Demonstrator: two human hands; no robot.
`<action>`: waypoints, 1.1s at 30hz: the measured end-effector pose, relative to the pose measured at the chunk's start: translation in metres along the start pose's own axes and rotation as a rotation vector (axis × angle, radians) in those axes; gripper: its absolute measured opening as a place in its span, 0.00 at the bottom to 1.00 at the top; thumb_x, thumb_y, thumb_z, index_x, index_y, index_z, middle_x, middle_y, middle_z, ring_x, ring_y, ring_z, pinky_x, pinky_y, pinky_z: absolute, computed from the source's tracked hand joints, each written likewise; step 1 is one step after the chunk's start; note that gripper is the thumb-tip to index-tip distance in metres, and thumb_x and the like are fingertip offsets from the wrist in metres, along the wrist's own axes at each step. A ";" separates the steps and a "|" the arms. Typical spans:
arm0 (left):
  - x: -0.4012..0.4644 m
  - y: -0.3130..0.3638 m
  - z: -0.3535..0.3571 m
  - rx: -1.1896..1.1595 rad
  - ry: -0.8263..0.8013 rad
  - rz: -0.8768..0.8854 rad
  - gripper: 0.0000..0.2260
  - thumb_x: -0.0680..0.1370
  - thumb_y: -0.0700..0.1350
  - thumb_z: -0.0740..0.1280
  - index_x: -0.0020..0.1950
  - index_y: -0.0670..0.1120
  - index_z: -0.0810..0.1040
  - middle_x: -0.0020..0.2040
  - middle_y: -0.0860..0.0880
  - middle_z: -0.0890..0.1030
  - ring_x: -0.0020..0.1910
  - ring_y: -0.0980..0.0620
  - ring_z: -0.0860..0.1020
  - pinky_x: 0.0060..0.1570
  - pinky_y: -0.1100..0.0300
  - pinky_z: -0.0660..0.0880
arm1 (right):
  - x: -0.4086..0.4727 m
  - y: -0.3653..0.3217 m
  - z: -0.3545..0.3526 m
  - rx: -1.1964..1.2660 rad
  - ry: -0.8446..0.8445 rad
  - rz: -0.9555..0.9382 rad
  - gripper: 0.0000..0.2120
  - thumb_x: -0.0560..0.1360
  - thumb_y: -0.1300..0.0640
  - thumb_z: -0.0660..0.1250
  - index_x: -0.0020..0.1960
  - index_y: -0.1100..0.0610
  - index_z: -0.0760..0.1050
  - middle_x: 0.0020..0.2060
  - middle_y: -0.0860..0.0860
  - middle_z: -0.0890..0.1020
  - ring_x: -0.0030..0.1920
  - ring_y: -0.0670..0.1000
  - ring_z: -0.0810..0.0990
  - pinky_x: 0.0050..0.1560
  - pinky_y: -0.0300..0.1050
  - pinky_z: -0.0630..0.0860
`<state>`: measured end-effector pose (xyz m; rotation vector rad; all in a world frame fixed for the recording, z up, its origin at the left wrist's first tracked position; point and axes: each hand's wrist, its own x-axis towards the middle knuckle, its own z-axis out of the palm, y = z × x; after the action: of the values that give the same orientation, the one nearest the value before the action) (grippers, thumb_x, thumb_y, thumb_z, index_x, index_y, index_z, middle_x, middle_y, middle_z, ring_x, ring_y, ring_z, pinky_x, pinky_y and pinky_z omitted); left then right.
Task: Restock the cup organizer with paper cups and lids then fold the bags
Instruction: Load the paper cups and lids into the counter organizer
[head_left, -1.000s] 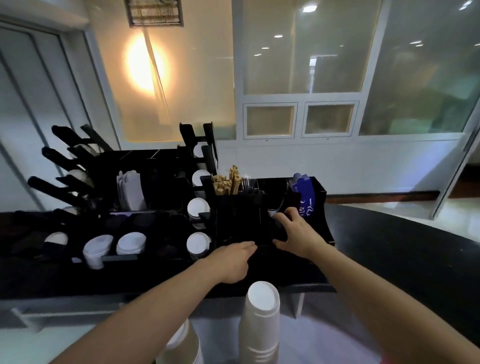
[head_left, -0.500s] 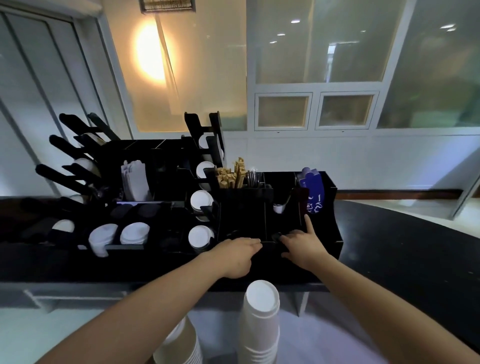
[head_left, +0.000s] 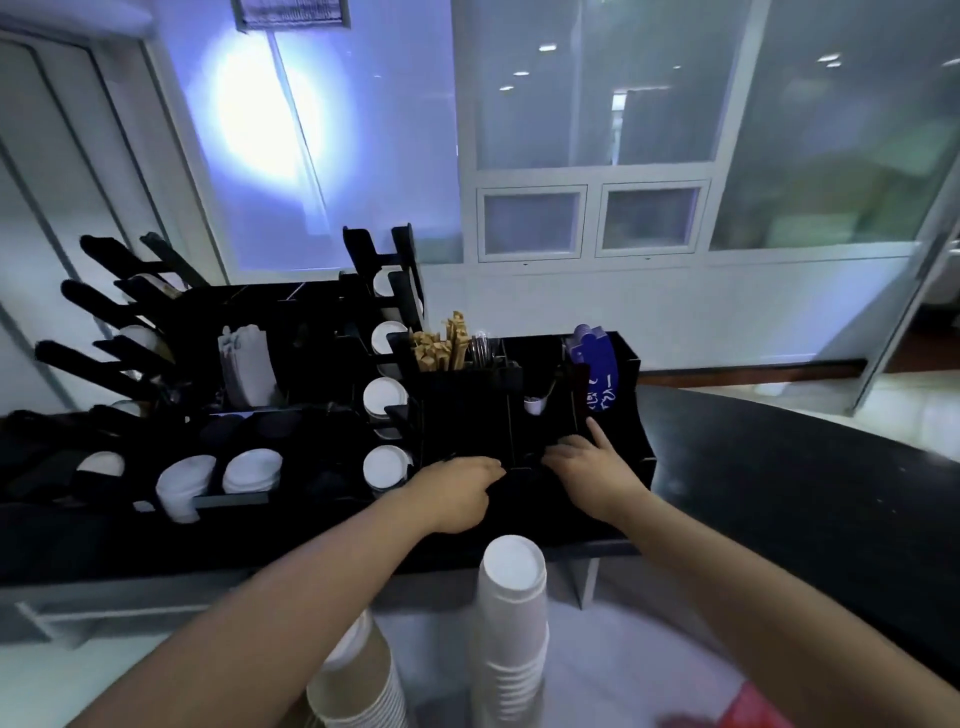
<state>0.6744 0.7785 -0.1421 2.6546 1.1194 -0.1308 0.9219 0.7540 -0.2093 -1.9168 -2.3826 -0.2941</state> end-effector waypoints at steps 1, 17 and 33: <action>-0.003 0.000 0.000 -0.021 0.029 -0.005 0.24 0.79 0.39 0.56 0.76 0.52 0.70 0.77 0.56 0.66 0.75 0.49 0.66 0.71 0.51 0.68 | -0.005 0.000 -0.005 0.025 0.021 0.032 0.22 0.76 0.62 0.63 0.69 0.52 0.76 0.65 0.49 0.79 0.70 0.53 0.72 0.76 0.60 0.38; -0.123 -0.004 0.017 0.038 0.463 0.170 0.19 0.82 0.39 0.57 0.71 0.51 0.73 0.60 0.48 0.82 0.57 0.46 0.80 0.54 0.47 0.78 | -0.133 -0.096 -0.057 0.178 0.053 0.408 0.22 0.73 0.70 0.64 0.64 0.57 0.77 0.65 0.52 0.76 0.65 0.57 0.75 0.71 0.53 0.58; -0.200 0.013 0.174 -0.035 0.458 0.393 0.12 0.78 0.49 0.58 0.50 0.47 0.80 0.48 0.48 0.83 0.46 0.46 0.78 0.45 0.50 0.76 | -0.264 -0.184 0.069 0.402 -0.348 0.666 0.28 0.80 0.49 0.64 0.78 0.53 0.62 0.73 0.56 0.67 0.69 0.59 0.71 0.68 0.50 0.70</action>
<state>0.5470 0.5845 -0.2711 2.8872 0.6682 0.5884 0.8052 0.4758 -0.3418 -2.5154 -1.6080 0.5483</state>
